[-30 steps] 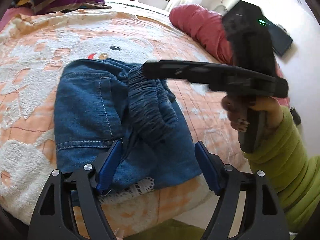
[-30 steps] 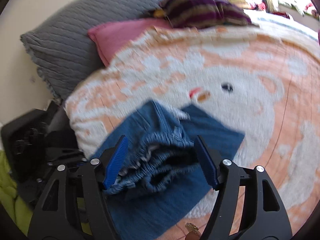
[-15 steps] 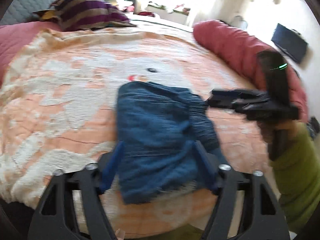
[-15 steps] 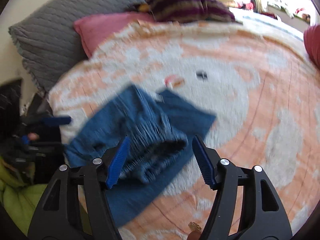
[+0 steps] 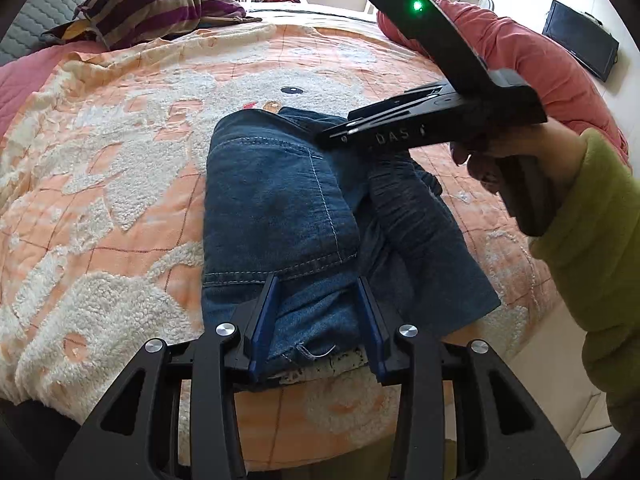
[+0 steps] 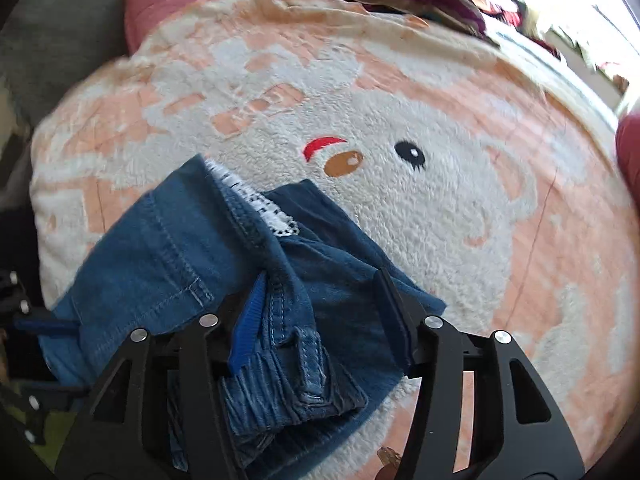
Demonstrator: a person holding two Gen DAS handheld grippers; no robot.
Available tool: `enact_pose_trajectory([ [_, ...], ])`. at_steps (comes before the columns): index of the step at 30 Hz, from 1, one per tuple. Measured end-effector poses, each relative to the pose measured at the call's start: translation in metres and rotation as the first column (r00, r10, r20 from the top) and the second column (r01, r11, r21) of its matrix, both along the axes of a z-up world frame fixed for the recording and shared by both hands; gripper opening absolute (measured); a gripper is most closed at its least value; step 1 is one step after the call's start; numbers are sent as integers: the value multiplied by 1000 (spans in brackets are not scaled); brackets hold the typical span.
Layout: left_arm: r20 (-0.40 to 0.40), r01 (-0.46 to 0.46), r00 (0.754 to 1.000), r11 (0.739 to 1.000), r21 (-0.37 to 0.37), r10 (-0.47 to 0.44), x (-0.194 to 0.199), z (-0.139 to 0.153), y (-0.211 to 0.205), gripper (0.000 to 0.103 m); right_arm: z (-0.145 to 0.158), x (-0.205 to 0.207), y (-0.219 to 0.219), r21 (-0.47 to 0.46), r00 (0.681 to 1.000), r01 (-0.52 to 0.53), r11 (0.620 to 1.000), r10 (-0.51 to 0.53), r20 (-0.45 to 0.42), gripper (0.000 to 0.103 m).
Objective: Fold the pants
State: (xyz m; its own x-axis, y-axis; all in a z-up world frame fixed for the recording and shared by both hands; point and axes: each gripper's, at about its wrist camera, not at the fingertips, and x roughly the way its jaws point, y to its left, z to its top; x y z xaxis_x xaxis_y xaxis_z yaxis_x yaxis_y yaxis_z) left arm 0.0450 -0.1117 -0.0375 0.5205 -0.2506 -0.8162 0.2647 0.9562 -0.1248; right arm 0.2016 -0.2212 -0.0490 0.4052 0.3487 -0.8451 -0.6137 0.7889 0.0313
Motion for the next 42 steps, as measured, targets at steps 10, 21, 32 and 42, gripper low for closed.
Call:
enact_pose_trajectory([
  [10, -8, -1, 1000, 1000, -8, 1, 1, 1, 2, 40, 32, -23, -24, 139, 997, 34, 990, -43, 64, 58],
  [21, 8, -4, 1000, 996, -94, 4, -13, 21, 23, 56, 80, -108, -60, 236, 978, -70, 969, 20, 209, 74],
  [32, 52, -148, 986, 980, -135, 156, 6, 53, 77, 50, 60, -212, -17, 101, 917, -346, 933, 313, 249, 62],
  [42, -70, -47, 997, 989, -137, 37, 52, 28, 44, 34, 41, -211, 35, -67, 847, -448, 891, 448, 286, 29],
])
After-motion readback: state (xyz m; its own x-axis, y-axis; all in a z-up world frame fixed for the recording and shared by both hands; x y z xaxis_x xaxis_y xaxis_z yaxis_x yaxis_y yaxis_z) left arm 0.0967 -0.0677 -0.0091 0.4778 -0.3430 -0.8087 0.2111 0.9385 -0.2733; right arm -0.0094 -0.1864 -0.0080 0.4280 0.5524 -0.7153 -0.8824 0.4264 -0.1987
